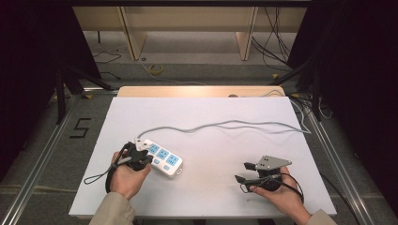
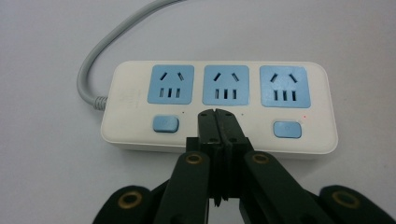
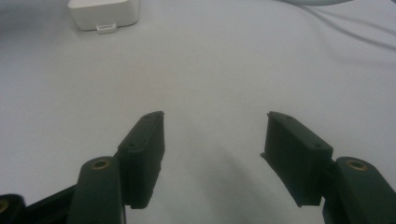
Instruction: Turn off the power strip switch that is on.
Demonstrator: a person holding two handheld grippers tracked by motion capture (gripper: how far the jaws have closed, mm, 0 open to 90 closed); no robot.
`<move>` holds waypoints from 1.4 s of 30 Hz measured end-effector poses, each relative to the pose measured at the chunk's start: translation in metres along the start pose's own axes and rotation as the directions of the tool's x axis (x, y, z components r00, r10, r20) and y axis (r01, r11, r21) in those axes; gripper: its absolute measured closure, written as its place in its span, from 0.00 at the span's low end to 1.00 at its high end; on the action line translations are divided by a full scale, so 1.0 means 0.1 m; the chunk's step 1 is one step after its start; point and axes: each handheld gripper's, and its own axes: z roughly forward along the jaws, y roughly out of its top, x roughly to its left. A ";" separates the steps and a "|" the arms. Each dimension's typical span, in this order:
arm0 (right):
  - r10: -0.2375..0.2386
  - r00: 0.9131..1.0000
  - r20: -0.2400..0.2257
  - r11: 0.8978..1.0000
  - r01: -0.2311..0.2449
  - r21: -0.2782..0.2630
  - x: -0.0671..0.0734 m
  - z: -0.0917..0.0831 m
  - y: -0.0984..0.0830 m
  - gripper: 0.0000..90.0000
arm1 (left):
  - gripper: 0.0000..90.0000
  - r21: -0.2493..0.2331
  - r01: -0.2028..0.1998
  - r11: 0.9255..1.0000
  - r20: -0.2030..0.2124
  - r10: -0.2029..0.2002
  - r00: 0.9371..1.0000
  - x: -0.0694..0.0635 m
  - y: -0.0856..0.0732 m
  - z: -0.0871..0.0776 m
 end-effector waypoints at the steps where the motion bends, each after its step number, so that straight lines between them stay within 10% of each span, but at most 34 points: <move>1: -0.001 1.000 0.000 1.000 0.001 0.001 0.00 0.00 0.00 0.43 | 1.00 0.000 -0.004 1.000 0.001 0.004 1.000 0.00 0.00 0.00; 42: -0.006 1.000 0.000 1.000 0.006 -0.001 0.01 0.00 0.00 0.43 | 1.00 0.024 -0.047 0.999 0.032 0.046 0.998 -0.14 0.10 0.08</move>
